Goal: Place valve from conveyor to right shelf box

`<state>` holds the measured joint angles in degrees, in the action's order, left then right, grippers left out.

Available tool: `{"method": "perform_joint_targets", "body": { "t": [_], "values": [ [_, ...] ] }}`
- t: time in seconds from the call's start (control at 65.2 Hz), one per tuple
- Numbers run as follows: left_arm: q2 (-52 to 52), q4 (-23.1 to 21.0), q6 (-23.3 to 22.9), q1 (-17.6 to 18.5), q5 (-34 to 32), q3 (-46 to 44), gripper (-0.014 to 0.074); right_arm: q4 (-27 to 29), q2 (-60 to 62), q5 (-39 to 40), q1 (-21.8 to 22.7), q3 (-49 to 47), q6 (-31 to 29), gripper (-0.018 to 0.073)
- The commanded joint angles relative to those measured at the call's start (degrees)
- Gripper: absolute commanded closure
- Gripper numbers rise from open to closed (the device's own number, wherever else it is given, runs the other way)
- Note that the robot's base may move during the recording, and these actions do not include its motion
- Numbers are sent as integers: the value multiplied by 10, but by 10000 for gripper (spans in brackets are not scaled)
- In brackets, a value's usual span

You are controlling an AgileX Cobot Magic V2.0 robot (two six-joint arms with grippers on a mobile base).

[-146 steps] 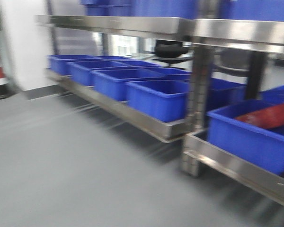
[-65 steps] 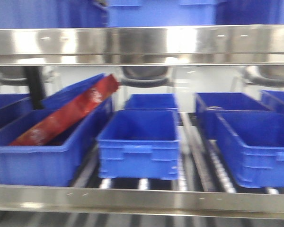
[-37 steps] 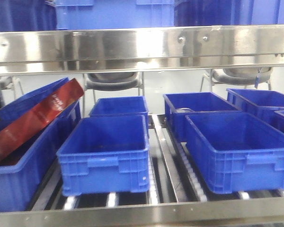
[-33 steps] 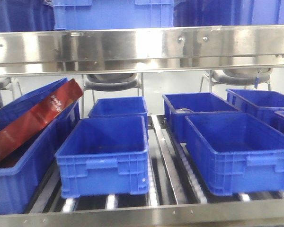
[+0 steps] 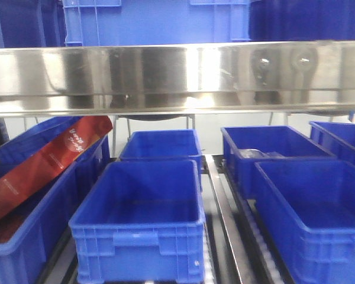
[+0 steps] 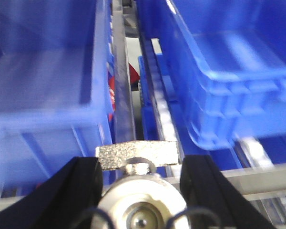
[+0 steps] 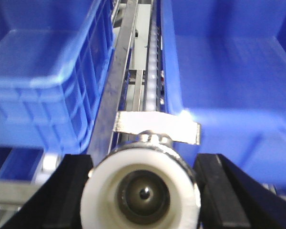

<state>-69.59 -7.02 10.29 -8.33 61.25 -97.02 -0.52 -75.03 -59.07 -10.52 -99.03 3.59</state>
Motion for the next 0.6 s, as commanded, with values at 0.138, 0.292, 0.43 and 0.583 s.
{"method": "perform_joint_targets", "body": {
  "t": [0.138,0.292,0.43,0.583],
  "values": [
    [6,-4,-4,3,-27,-9,708,-5,7,42,0,-9,-2,722],
    [6,-4,-4,3,-27,-9,708,-5,7,42,0,-9,-2,722],
    [6,-4,-4,3,-27,-9,708,-5,7,42,0,-9,-2,722],
    [6,-4,-4,3,-27,-9,708,-5,7,42,0,-9,-2,722]
  ]
}}
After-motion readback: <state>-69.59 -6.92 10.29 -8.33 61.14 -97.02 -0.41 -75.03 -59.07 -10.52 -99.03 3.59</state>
